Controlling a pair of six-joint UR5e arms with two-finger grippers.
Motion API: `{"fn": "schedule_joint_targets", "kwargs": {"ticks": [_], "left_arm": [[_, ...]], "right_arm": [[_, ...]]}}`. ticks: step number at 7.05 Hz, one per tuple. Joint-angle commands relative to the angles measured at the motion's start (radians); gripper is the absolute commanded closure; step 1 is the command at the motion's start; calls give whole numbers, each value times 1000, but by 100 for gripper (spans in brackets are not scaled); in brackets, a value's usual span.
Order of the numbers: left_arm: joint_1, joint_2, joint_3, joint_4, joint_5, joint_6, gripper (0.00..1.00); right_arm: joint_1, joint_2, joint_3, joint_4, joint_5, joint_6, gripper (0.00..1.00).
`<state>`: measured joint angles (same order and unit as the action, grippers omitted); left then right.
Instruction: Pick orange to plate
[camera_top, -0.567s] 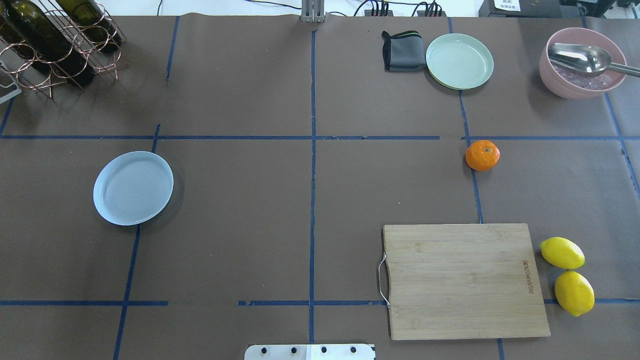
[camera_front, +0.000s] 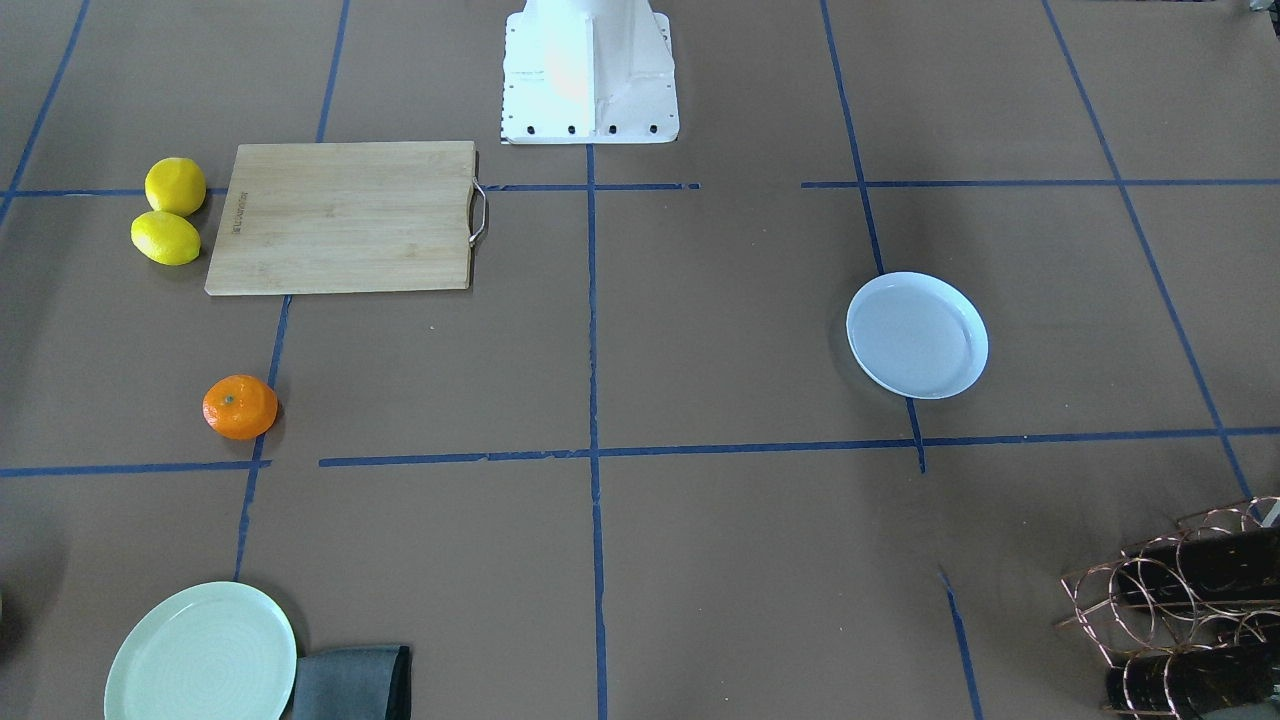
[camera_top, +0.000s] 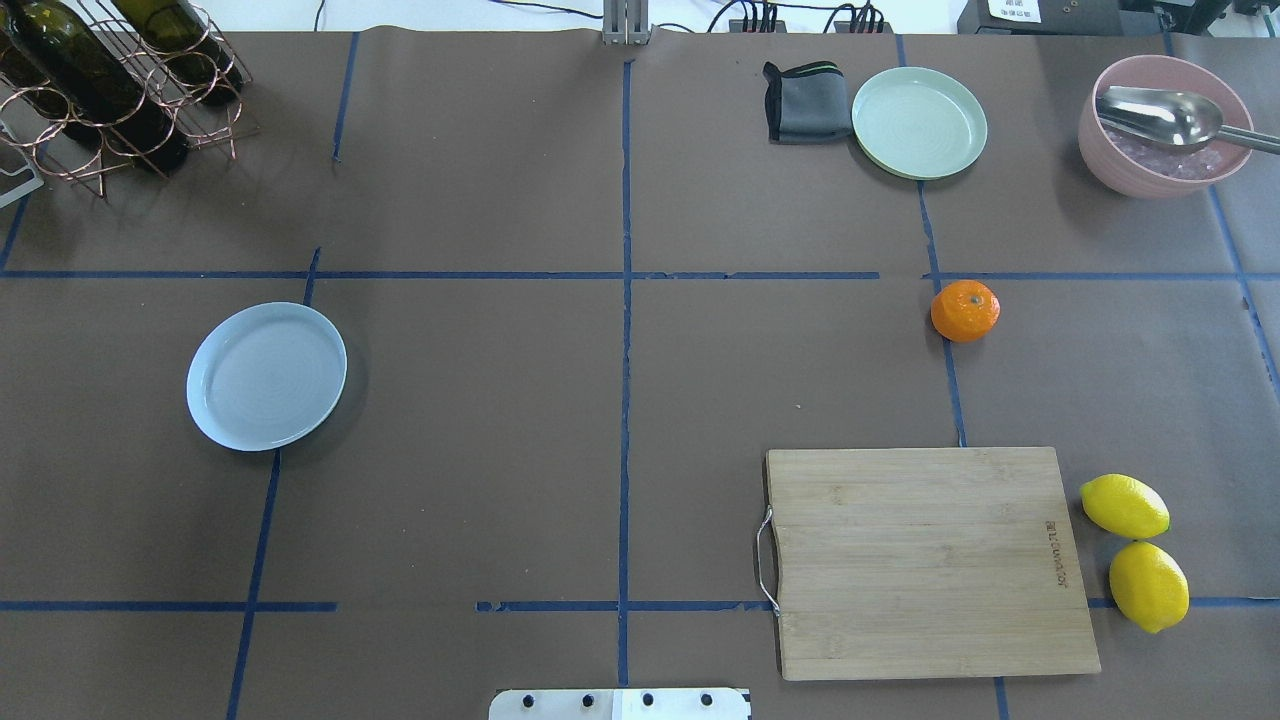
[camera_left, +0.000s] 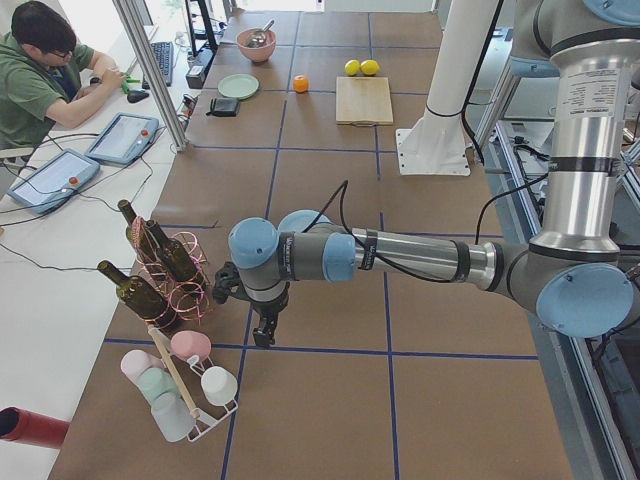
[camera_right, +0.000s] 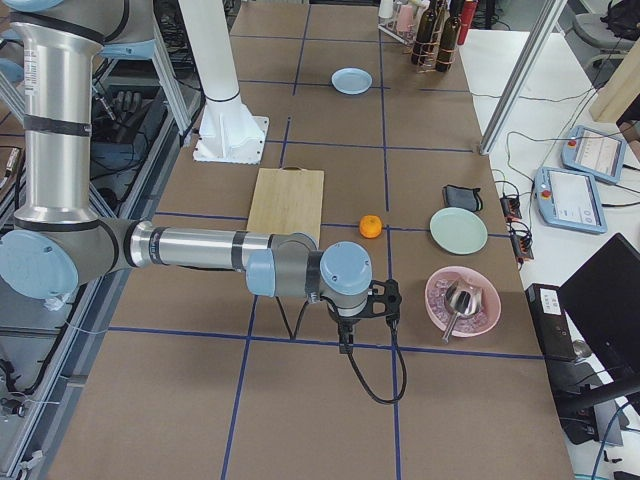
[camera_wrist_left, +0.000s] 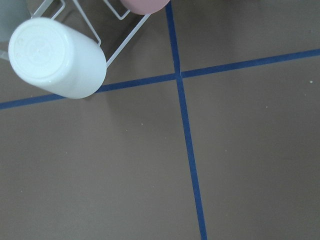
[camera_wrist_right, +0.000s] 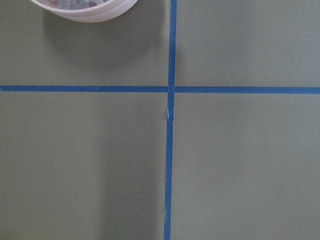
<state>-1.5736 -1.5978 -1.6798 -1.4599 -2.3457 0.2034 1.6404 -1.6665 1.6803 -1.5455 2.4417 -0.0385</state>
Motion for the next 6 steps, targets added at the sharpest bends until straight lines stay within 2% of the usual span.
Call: {"fn": "schedule_joint_targets", "kwargs": {"ticks": [1, 2, 4, 5, 6], "left_arm": [[35, -86, -8, -14, -4, 2, 0], [109, -115, -1, -57, -6, -4, 0], [177, -166, 21, -59, -4, -4, 0], [238, -166, 47, -89, -7, -113, 0], [292, -150, 46, -232, -3, -356, 0]], "right_arm": [[-1, 10, 19, 2, 7, 0, 0], [-20, 51, 24, 1, 4, -1, 0], [-40, 90, 25, 5, 13, -1, 0], [-65, 90, 29, 8, 25, 0, 0], [-85, 91, 29, 8, 26, 2, 0]]}}
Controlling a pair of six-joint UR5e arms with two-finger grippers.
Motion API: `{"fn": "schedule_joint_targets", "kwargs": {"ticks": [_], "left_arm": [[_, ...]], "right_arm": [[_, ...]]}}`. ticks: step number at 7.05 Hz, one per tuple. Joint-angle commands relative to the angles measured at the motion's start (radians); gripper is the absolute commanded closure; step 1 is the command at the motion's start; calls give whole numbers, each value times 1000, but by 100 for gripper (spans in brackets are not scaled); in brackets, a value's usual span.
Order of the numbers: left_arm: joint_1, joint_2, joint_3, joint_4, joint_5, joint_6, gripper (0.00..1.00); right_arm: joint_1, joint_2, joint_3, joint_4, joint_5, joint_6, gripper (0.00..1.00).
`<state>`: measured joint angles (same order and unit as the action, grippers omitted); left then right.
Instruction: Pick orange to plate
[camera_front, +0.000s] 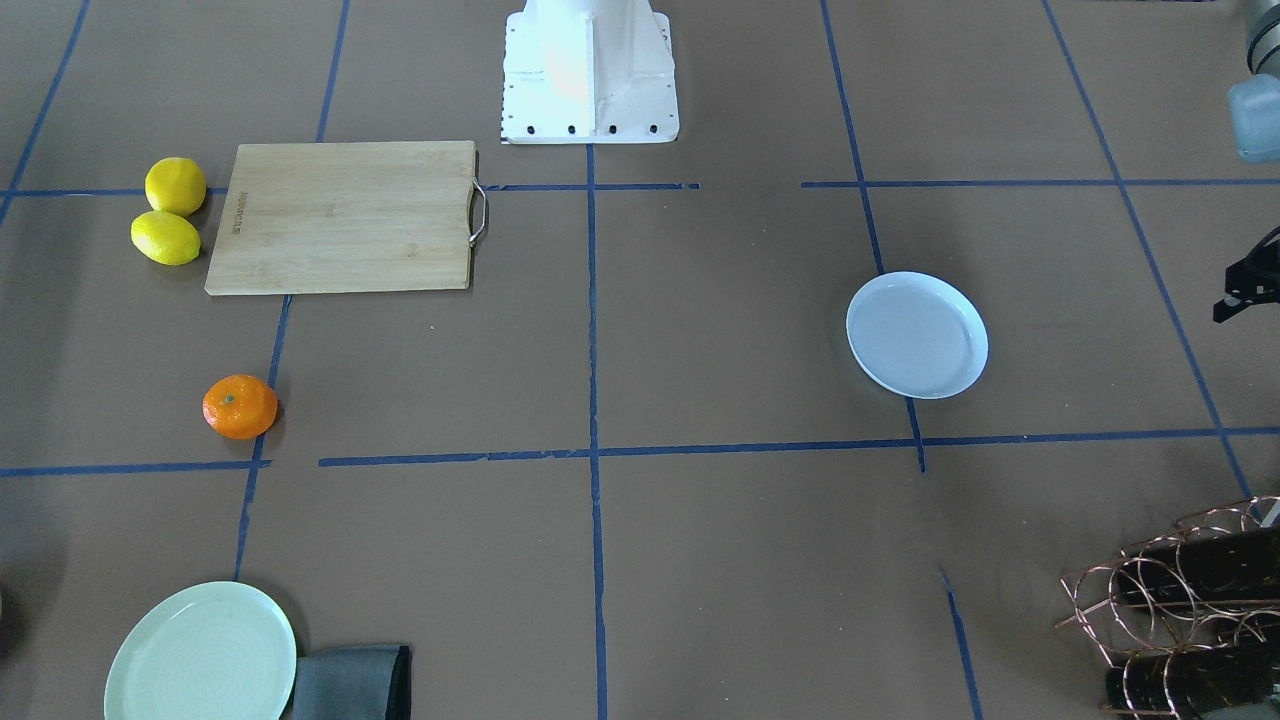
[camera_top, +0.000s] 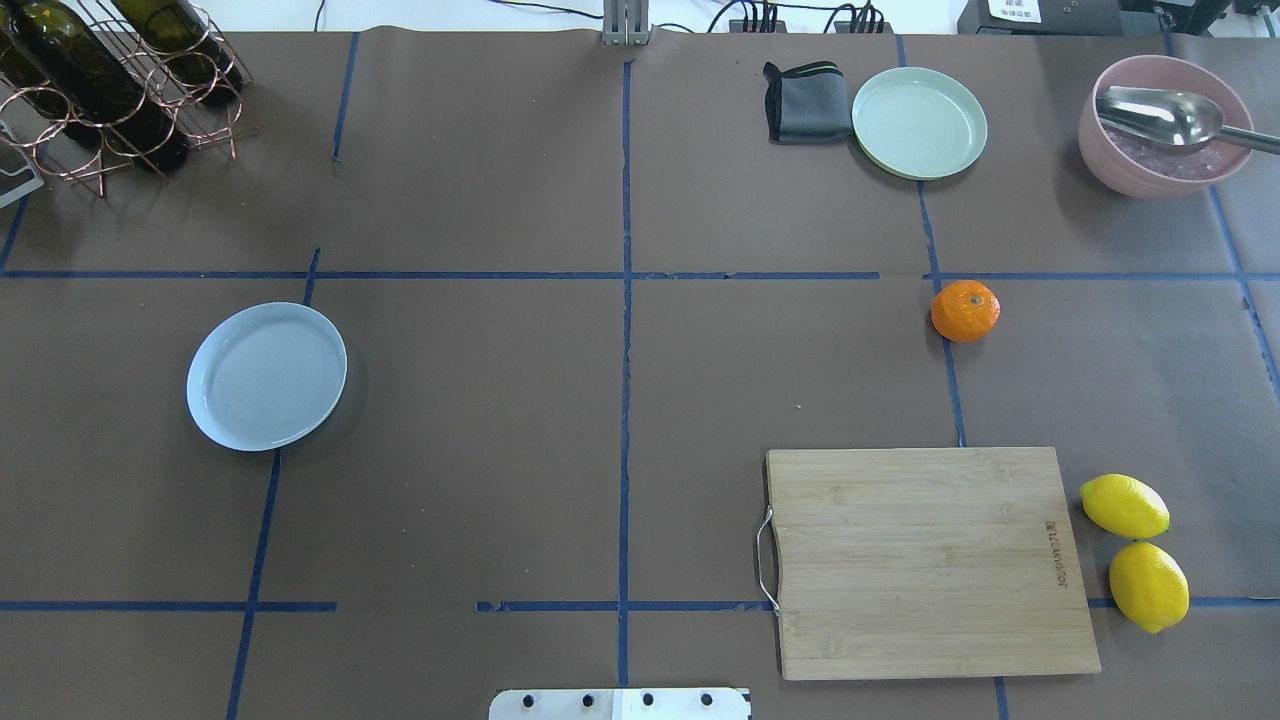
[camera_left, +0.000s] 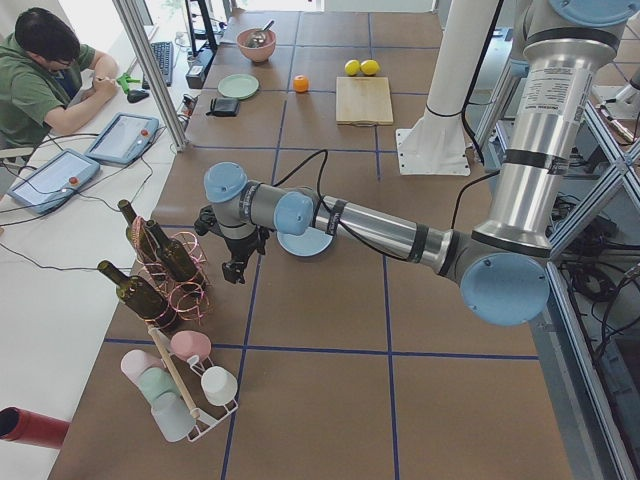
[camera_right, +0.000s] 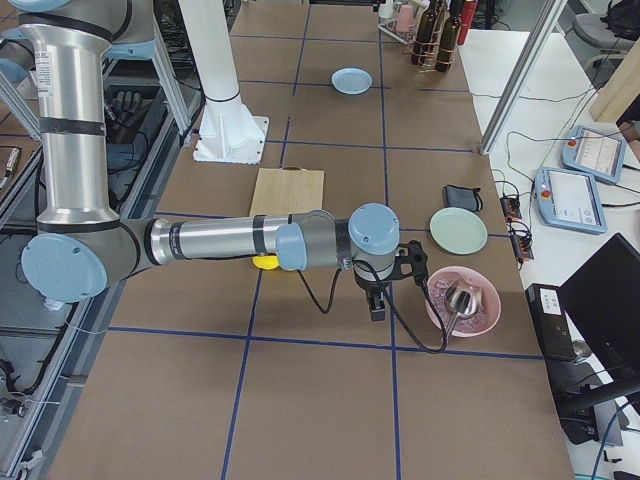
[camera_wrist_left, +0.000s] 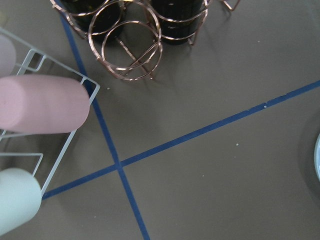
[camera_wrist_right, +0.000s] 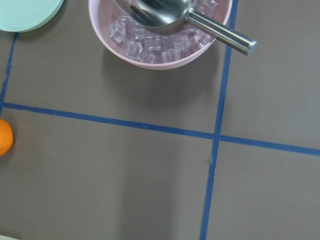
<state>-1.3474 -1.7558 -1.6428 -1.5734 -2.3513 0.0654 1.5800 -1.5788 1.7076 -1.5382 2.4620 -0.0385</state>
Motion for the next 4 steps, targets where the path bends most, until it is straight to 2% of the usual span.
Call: {"fn": "schedule_joint_targets", "kwargs": {"ticks": [1, 2, 4], "left_arm": [[132, 31, 11, -243, 9, -482, 0], [210, 35, -5, -287, 45, -697, 0], [325, 96, -8, -440, 134, -930, 0]], "right_arm": [[-47, 3, -6, 1, 3, 2, 0], [-54, 2, -14, 3, 3, 5, 0], [-54, 5, 6, 4, 11, 98, 0]]}}
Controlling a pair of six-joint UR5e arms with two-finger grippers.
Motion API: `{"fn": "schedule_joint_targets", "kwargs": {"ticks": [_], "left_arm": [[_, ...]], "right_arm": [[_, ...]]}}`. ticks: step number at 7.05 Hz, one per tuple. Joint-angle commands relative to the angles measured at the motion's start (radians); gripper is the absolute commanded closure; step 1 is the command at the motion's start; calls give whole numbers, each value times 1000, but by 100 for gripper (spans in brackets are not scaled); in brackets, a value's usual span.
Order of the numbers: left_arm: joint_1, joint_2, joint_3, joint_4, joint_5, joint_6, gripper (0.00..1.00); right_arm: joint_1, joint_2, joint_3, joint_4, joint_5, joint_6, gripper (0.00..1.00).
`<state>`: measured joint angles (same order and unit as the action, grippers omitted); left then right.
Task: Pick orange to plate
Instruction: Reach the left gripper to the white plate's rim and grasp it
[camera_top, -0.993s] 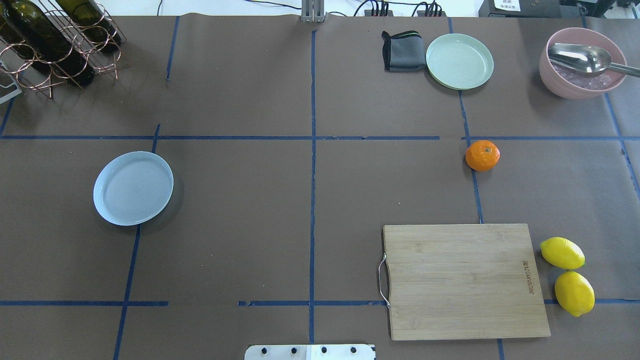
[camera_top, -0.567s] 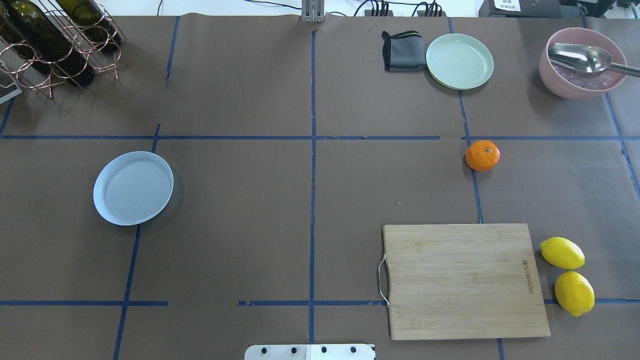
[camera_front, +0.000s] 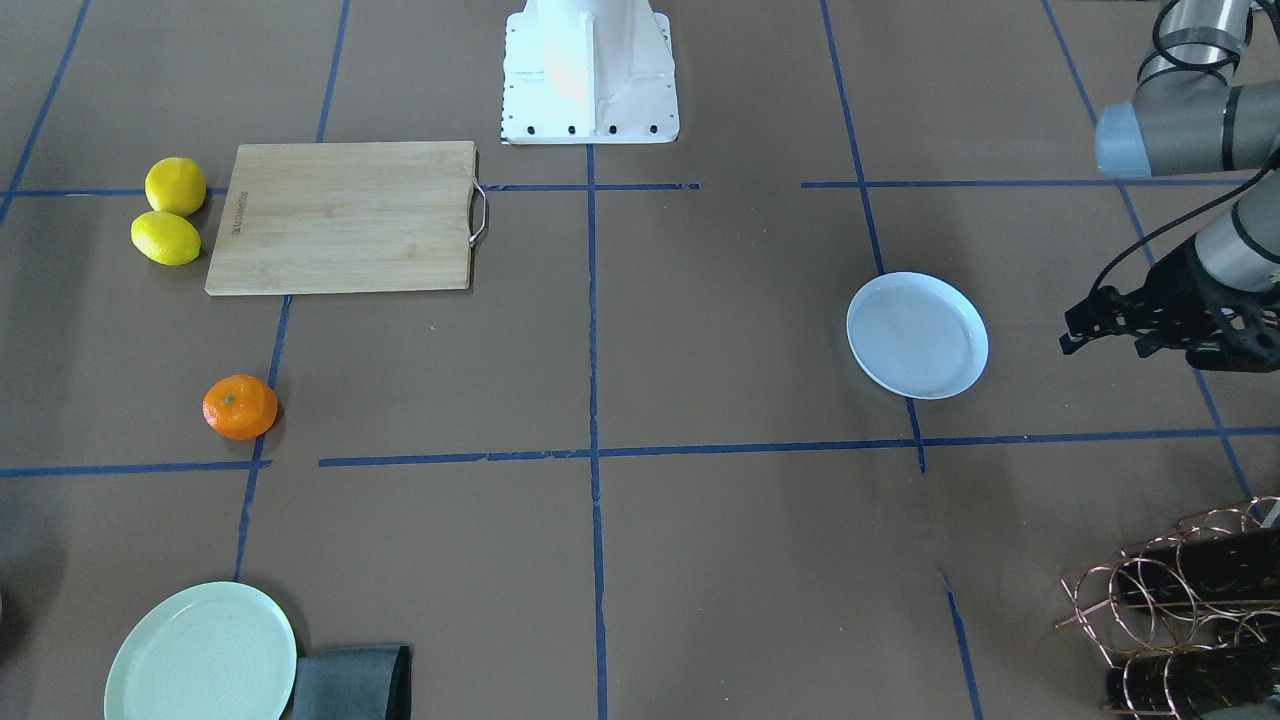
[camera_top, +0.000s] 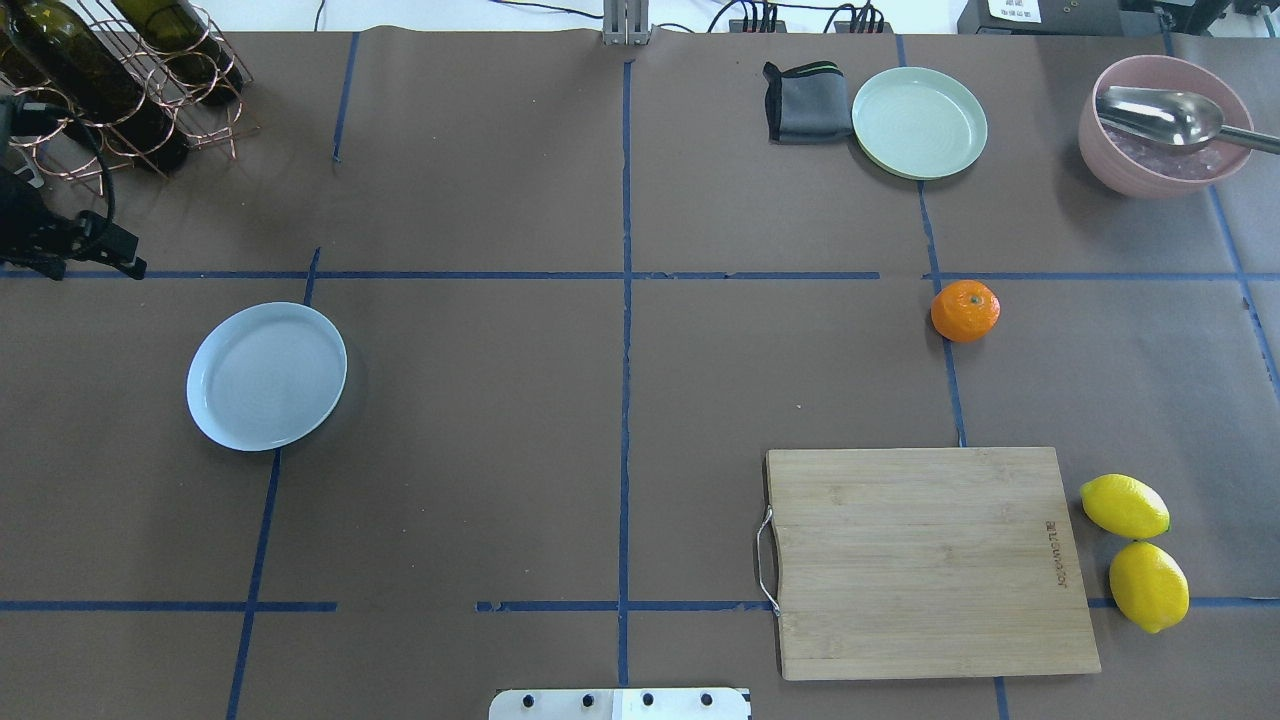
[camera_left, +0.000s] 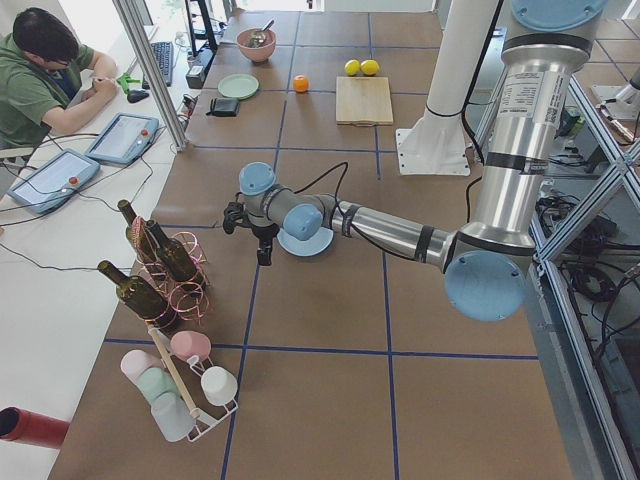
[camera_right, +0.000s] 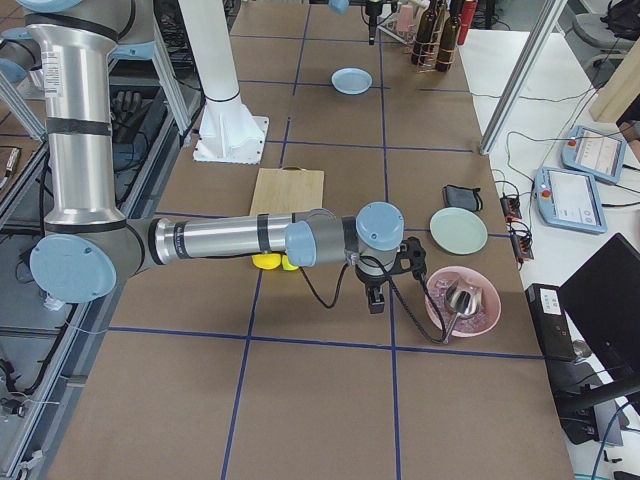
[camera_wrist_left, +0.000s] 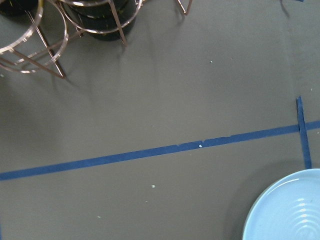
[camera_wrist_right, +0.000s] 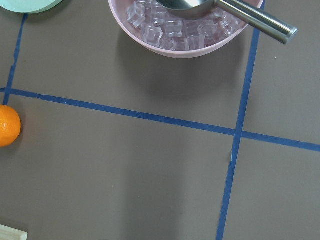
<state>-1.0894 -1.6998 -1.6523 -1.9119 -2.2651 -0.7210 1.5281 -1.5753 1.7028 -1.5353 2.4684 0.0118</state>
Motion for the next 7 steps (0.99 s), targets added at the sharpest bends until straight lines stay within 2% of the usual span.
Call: {"fn": "schedule_joint_targets", "kwargs": {"ticks": [1, 2, 5, 7], "left_arm": [[124, 64, 3, -180, 85, -244, 0], [159, 66, -4, -214, 87, -292, 0], [163, 62, -1, -216, 91, -294, 0], [215, 66, 5, -214, 177, -294, 0]], "right_arm": [[-2, 1, 30, 0, 7, 56, 0], [-2, 11, 40, 0, 9, 80, 0], [-2, 23, 66, -2, 17, 109, 0], [-2, 23, 66, -2, 38, 111, 0]]}}
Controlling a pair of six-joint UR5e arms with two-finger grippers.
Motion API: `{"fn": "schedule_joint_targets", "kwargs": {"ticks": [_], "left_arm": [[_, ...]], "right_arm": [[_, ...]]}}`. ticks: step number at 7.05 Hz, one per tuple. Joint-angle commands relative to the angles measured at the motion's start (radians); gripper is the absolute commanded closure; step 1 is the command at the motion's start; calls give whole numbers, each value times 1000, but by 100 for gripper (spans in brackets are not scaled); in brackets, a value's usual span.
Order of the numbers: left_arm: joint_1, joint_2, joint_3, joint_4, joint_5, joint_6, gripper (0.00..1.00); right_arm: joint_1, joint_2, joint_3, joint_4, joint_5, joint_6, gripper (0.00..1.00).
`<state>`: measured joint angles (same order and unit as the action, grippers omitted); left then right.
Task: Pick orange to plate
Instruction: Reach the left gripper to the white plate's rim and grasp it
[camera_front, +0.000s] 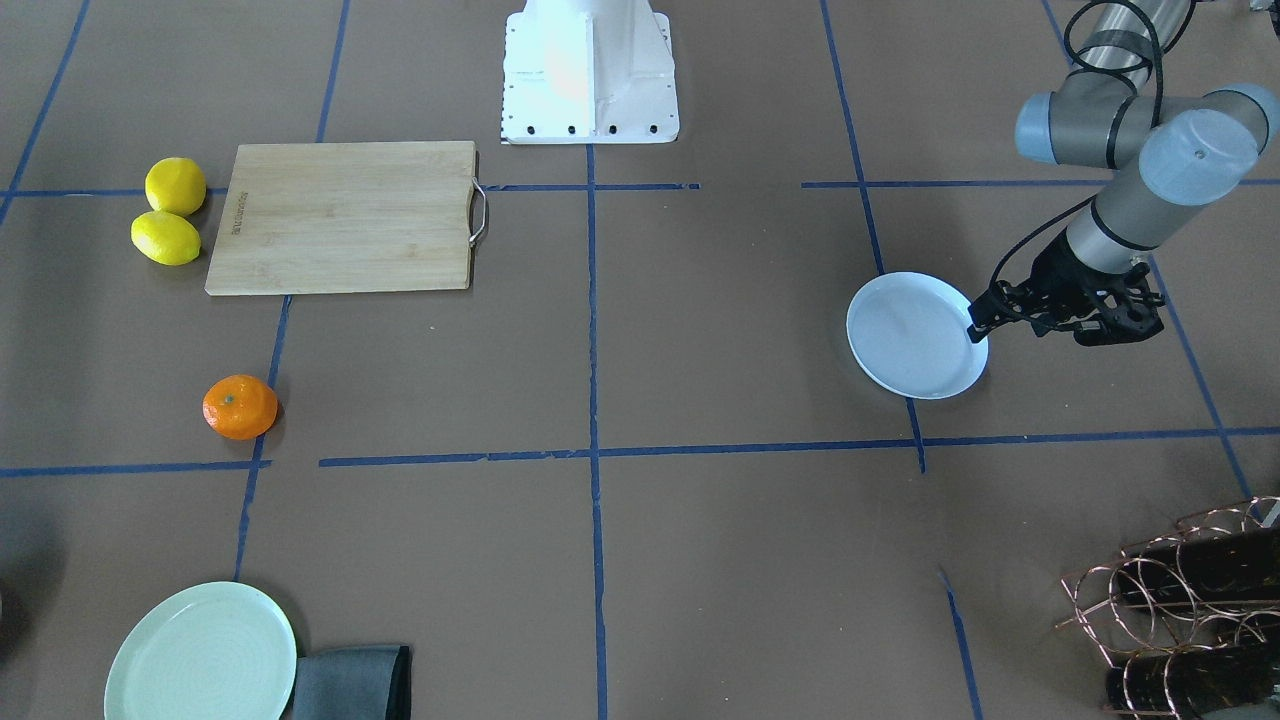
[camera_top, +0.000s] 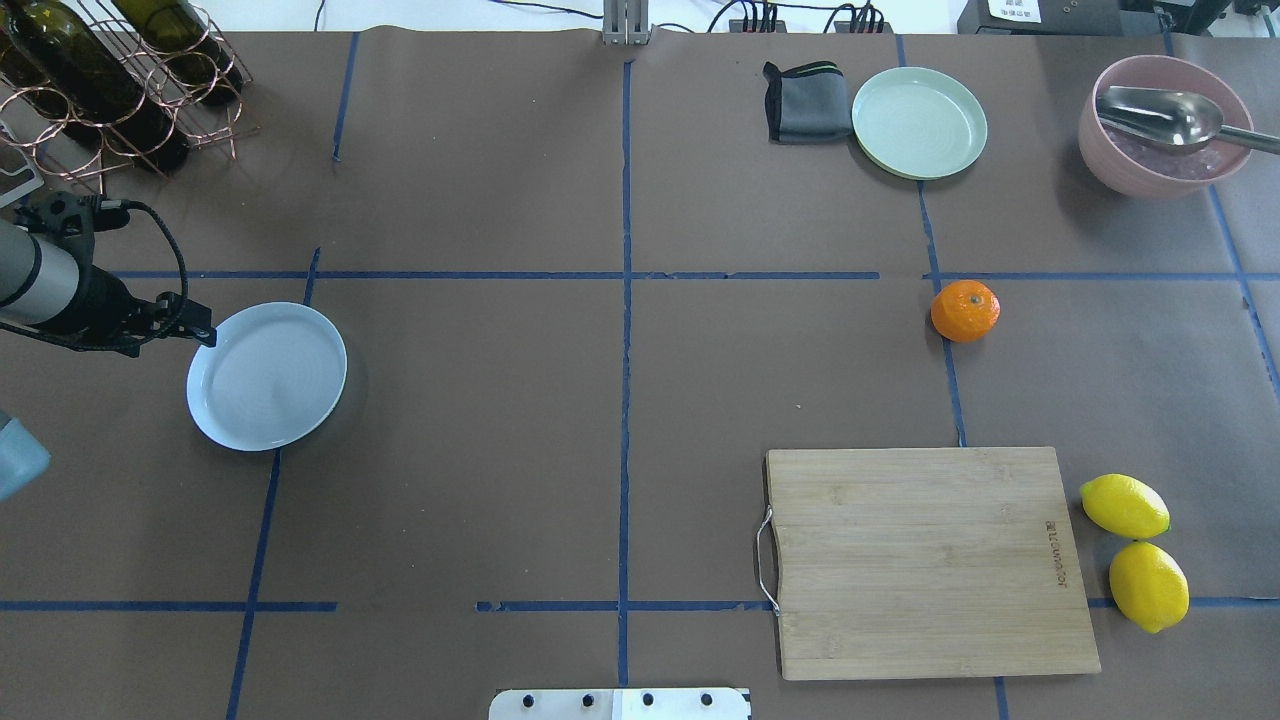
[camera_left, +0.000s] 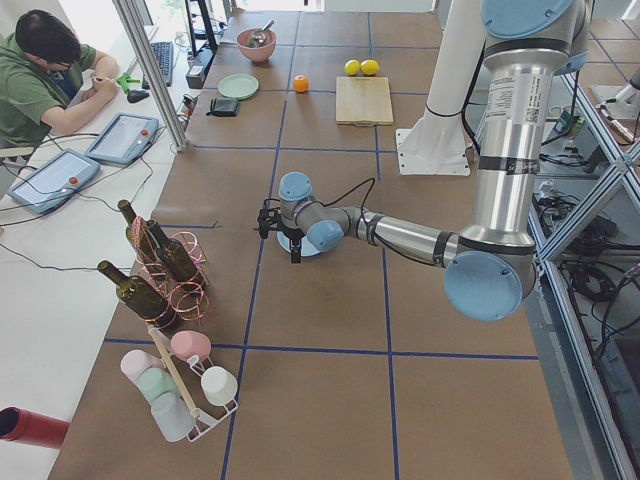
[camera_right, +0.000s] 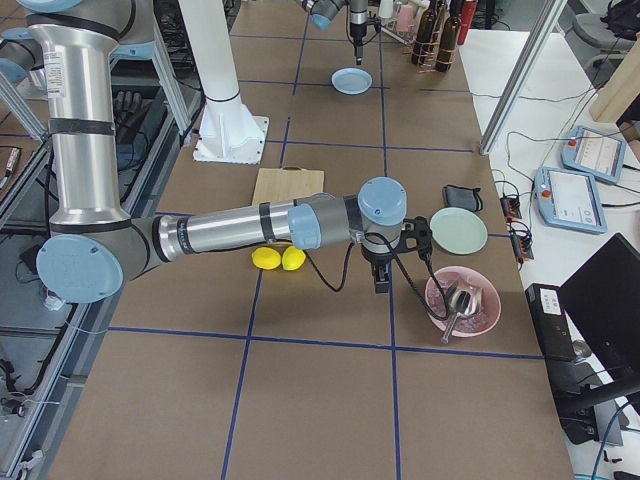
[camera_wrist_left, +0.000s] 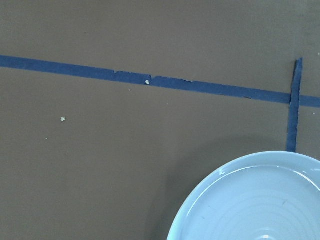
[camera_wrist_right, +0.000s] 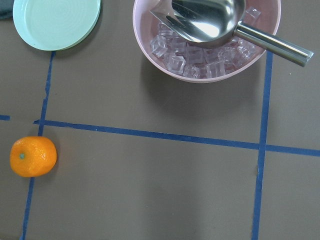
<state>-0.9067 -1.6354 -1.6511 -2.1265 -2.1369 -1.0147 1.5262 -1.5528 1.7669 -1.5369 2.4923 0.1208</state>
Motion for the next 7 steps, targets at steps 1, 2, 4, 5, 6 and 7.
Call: {"fn": "schedule_joint_targets", "kwargs": {"ticks": [1, 2, 4, 5, 6, 7], "left_arm": [[60, 2, 7, 0, 57, 1, 0], [72, 2, 7, 0, 72, 1, 0], [87, 2, 17, 2, 78, 2, 30], [88, 3, 17, 2, 78, 4, 40], [88, 3, 16, 2, 78, 4, 53], [86, 5, 8, 2, 77, 5, 64]], "right_arm": [[0, 0, 3, -2, 22, 2, 0], [0, 0, 2, -2, 22, 2, 0], [0, 0, 2, -3, 22, 2, 0], [0, 0, 3, -3, 22, 2, 0], [0, 0, 3, -5, 22, 2, 0], [0, 0, 9, -8, 23, 2, 0]]}}
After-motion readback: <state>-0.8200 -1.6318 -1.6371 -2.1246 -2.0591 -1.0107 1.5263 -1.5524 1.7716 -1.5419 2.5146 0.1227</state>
